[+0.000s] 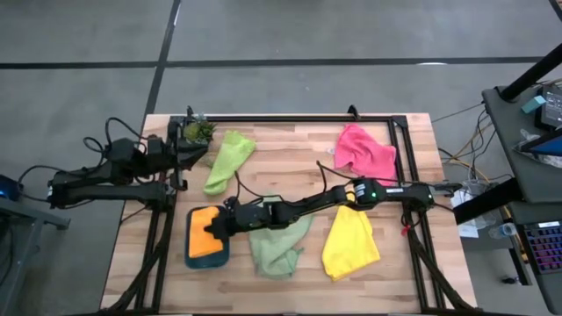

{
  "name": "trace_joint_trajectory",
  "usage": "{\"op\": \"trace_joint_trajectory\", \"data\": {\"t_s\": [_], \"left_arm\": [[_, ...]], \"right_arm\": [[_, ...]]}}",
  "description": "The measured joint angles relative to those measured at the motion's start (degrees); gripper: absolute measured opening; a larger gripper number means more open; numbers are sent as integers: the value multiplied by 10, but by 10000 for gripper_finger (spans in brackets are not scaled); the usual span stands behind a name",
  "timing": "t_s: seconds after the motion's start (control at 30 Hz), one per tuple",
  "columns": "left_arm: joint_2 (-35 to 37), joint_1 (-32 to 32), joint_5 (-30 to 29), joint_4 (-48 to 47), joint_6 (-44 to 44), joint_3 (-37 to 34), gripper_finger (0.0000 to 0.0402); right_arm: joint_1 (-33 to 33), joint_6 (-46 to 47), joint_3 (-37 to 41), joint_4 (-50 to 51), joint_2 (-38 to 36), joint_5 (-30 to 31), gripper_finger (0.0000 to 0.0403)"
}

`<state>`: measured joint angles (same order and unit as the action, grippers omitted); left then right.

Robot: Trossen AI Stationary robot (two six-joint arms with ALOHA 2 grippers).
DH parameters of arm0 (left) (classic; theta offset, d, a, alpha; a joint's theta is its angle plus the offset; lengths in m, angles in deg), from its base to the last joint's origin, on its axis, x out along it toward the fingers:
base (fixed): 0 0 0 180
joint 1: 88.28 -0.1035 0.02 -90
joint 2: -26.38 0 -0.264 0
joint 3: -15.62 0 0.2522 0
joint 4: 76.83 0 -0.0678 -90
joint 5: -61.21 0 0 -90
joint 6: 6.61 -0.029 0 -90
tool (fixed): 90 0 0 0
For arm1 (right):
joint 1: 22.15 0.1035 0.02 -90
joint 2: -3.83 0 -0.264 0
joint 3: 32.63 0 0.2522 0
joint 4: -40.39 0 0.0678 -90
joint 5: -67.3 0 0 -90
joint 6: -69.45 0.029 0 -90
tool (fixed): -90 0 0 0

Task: Fold microfiber towels
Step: Put the orange microfiber cloth into the blue bin

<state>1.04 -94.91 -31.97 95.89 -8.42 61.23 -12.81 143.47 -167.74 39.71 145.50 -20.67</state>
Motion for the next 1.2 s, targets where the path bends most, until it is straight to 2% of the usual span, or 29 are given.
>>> {"op": "trace_joint_trajectory", "data": {"t_s": [0.47,0.57,0.9,1.07,1.2], "left_arm": [[-3,0,5,-1,0,0,20],[-5,0,5,-2,0,0,20],[-8,0,5,-1,0,0,20],[-8,0,5,-2,0,0,20],[-9,0,5,-2,0,0,20]], "right_arm": [[0,19,-3,63,0,16,18],[0,19,-3,69,0,16,40],[0,14,-3,100,0,11,152],[-1,5,-3,126,-1,-10,180],[-2,-12,-3,130,-9,-16,187]]}}
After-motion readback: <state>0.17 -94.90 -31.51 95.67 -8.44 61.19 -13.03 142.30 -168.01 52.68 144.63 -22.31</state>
